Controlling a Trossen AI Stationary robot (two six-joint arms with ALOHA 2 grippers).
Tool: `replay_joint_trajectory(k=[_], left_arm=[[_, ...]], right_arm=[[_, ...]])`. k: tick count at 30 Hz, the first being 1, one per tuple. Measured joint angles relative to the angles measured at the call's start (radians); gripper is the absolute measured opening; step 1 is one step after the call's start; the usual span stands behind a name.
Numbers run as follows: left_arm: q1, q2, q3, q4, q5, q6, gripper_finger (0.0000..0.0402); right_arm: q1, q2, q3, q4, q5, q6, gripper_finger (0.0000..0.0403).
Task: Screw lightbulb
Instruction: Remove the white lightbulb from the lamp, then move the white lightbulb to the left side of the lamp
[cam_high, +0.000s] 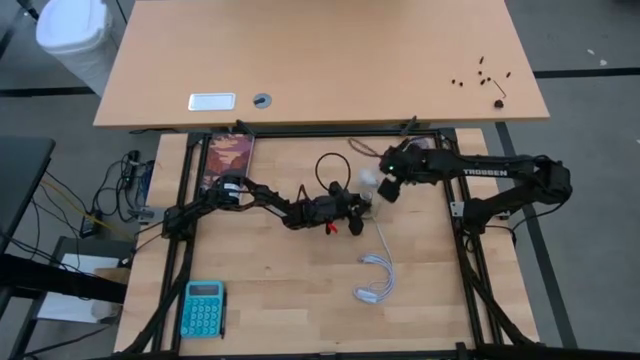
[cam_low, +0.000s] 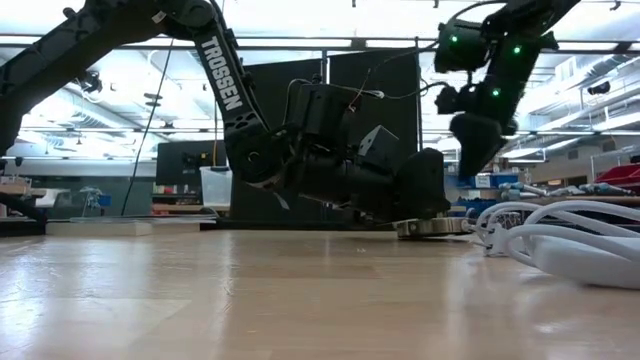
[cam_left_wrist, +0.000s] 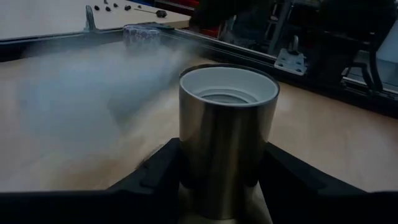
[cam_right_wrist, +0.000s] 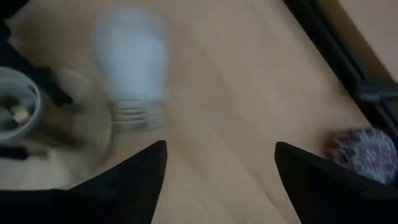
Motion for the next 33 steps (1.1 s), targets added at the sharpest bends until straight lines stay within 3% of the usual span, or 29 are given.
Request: replay_joint_trajectory(k=[5, 13, 19, 26, 30, 33], left_arm=[[0.0, 0.0, 0.0, 0.0, 0.004, 0.0, 0.0184], [0.001, -0.001, 0.001, -0.015, -0.004, -0.043, 0.0196], [0.002, -0.004, 0.001, -0.057, -0.08, -0.157, 0.0228], [0.003, 0.001, -0.002, 0.008, -0.038, -0.143, 0.0283], [0.002, 0.002, -0.002, 0.017, 0.006, -0.145, 0.03], [-0.003, 0.001, -0.002, 0.022, 0.026, -0.159, 0.0302]], right_arm=[[-0.006, -0.031, 0.0, -0.023, -0.127, -0.078, 0.0307], [-0.017, -0.032, -0.013, -0.049, -0.137, 0.003, 0.0307], [-0.025, -0.032, -0.113, 0.003, -0.299, 0.164, 0.0307], [0.009, -0.039, -0.12, 0.027, -0.306, 0.163, 0.0307], [-0.036, -0.067, -0.068, 0.031, -0.293, 0.085, 0.0307], [-0.124, -0.071, -0.051, 0.032, -0.369, 0.11, 0.0307]])
